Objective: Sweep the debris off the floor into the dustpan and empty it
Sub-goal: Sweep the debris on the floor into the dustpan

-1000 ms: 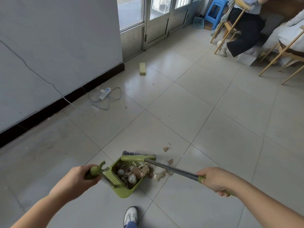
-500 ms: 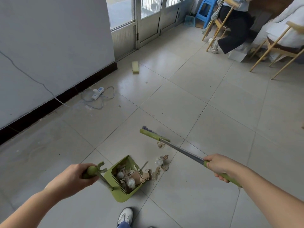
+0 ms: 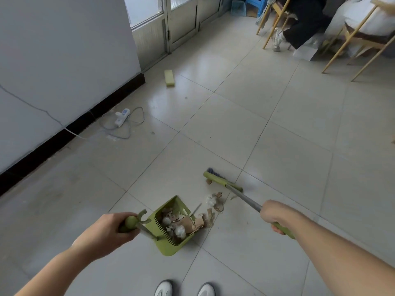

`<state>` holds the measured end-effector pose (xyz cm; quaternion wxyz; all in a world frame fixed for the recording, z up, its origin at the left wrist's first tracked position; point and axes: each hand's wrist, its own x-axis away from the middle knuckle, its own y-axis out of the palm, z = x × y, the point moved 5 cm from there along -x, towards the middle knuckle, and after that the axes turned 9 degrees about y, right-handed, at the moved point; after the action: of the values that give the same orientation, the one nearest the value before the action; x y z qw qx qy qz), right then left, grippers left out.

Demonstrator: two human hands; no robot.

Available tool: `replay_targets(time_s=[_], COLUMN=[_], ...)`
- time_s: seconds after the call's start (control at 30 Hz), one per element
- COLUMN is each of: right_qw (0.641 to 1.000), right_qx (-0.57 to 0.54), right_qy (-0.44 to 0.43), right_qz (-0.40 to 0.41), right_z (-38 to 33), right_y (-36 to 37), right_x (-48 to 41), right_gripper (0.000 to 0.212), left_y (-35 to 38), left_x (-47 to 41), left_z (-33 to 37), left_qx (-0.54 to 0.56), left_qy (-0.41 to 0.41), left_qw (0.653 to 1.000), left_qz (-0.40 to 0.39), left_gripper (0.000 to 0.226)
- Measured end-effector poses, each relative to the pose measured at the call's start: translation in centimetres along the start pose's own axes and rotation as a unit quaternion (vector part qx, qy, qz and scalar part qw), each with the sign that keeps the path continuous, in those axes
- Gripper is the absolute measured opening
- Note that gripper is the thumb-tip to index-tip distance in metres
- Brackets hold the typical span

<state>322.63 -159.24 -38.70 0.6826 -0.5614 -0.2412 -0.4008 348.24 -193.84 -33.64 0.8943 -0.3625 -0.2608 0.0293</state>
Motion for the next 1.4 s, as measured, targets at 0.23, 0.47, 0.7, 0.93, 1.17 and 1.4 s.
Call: replay_targets(time_s=[0.23,0.47,0.7,0.93,1.17,1.4], right_qw=[0.999,0.996,0.992,0.989,0.985,0.981], right_qx=[0.003,0.006,-0.001,0.010,-0.040,-0.139], right_qy=[-0.032,-0.074,-0.100,-0.117,-0.123,-0.091], right_qz=[-0.029,-0.057,-0.080,-0.092,-0.113,-0.096], right_z=[0.3,1.7,2.9,3.5,5.9,9.7], right_y=[3.4,4.2,3.2,3.5,3.8,4.4], right_x=[3.1,6.2,7.7,9.1,10.9,11.0], right_gripper=[0.041,0.042,0.038,0.039,0.048,0.050], left_y=[0.0,-0.1,0.1,0.3,0.6,1.0], left_x=[-0.8,-1.2,-1.1,-0.7,0.3,1.1], left_z=[0.8,1.6,1.3,1.7,2.5,3.0], left_qx=[-0.004,-0.003,0.002,0.004,-0.006,-0.020], left_qy=[0.009,0.022,0.025,0.031,0.045,0.056], left_qw=[1.000,1.000,1.000,1.000,0.999,0.997], left_qz=[-0.010,-0.012,-0.007,-0.001,-0.006,-0.042], left_gripper=[0.004,0.008,0.008,0.008,0.010,0.006])
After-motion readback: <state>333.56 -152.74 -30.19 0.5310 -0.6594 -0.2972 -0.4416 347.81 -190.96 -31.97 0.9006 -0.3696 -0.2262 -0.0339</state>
